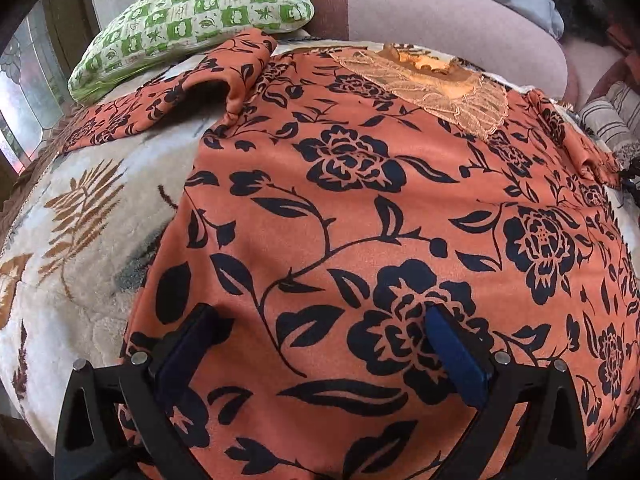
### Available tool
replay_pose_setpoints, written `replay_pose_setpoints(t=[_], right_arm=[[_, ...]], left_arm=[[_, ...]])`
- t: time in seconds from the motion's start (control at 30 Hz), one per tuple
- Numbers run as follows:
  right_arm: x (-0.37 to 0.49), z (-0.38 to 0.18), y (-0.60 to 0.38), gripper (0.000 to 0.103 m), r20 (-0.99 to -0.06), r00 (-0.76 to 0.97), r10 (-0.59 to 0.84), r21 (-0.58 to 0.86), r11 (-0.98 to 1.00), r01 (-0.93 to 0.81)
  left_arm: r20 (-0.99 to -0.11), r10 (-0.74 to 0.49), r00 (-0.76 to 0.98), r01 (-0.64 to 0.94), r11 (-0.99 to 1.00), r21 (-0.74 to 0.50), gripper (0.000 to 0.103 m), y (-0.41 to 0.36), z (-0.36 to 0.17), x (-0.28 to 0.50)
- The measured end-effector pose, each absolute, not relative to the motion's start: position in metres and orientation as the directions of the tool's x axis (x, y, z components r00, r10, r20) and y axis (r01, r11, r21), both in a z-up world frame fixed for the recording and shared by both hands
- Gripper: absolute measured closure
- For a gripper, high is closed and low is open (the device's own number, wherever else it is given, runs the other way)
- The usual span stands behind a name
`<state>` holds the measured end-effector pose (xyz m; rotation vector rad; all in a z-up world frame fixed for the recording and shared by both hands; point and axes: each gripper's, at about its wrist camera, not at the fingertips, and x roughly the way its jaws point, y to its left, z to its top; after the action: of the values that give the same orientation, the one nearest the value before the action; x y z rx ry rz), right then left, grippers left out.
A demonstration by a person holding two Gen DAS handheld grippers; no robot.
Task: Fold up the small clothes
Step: 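Grasp the blouse side edge and sleeve with the right tool, then fold the held side and sleeve over the blouse body with the right tool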
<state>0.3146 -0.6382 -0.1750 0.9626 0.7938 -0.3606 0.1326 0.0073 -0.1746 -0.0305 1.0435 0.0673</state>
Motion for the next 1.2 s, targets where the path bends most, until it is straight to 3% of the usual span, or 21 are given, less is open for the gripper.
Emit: replay_pose_setpoints(t=[0.17, 0.3, 0.4, 0.6, 0.7, 0.8, 0.87, 0.9, 0.93, 1.1, 1.17, 1.2], right_arm=[[0.32, -0.096, -0.57, 0.094, -0.633, 0.771, 0.071, 0.561, 0.729, 0.393], [0.319, -0.008, -0.442, 0.095, -0.496, 0.827, 0.264, 0.545, 0.836, 0.06], [0.316, 0.017, -0.341, 0.095, -0.447, 0.797, 0.407, 0.549, 0.828, -0.115], [0.324, -0.043, -0.172, 0.094, -0.515, 0.635, 0.576, 0.582, 0.778, -0.235], [0.328, -0.099, -0.125, 0.094, -0.658, 0.506, 0.557, 0.543, 0.817, -0.193], [0.309, -0.11, -0.164, 0.09, -0.607, 0.539, 0.584, 0.613, 0.775, -0.15], [0.3, -0.104, -0.217, 0.055, -0.602, 0.596, 0.532, 0.61, 0.788, -0.087], [0.297, -0.099, -0.254, 0.009, -0.627, 0.633, 0.454, 0.568, 0.823, -0.028], [0.293, -0.092, -0.286, 0.001, -0.649, 0.673, 0.353, 0.5, 0.865, 0.029], [0.3, -0.089, -0.402, 0.002, -0.757, 0.634, -0.157, -0.061, 0.983, 0.171], [0.312, -0.103, -0.409, 0.012, -0.775, 0.59, -0.228, -0.199, 0.973, 0.116], [0.318, -0.111, -0.411, 0.022, -0.784, 0.576, -0.231, -0.231, 0.97, 0.075]], left_arm=[[-0.865, 0.013, 0.502, -0.04, 0.999, -0.008, 0.0, 0.01, -0.174, 0.131], [-0.857, -0.032, 0.515, -0.041, 0.997, -0.062, 0.0, 0.024, -0.16, 0.122], [-0.825, -0.052, 0.562, -0.088, 0.989, -0.122, 0.0, 0.048, -0.144, 0.107], [-0.787, -0.011, 0.616, -0.169, 0.975, -0.146, 0.0, 0.103, -0.124, 0.08], [-0.789, -0.008, 0.614, -0.232, 0.954, -0.19, 0.0, 0.131, -0.122, 0.074], [-0.779, 0.002, 0.627, -0.257, 0.945, -0.204, 0.0, 0.144, -0.118, 0.068], [-0.772, 0.009, 0.636, -0.251, 0.948, -0.196, 0.0, 0.143, -0.117, 0.07], [-0.772, 0.011, 0.636, -0.241, 0.953, -0.185, 0.0, 0.139, -0.116, 0.073], [-0.772, 0.009, 0.635, -0.233, 0.955, -0.181, 0.0, 0.136, -0.117, 0.074], [-0.779, -0.006, 0.627, -0.168, 0.975, -0.142, 0.0, 0.106, -0.12, 0.088], [-0.781, -0.012, 0.624, -0.142, 0.981, -0.129, 0.0, 0.094, -0.121, 0.092], [-0.784, -0.013, 0.62, -0.131, 0.984, -0.12, 0.0, 0.087, -0.121, 0.094]])
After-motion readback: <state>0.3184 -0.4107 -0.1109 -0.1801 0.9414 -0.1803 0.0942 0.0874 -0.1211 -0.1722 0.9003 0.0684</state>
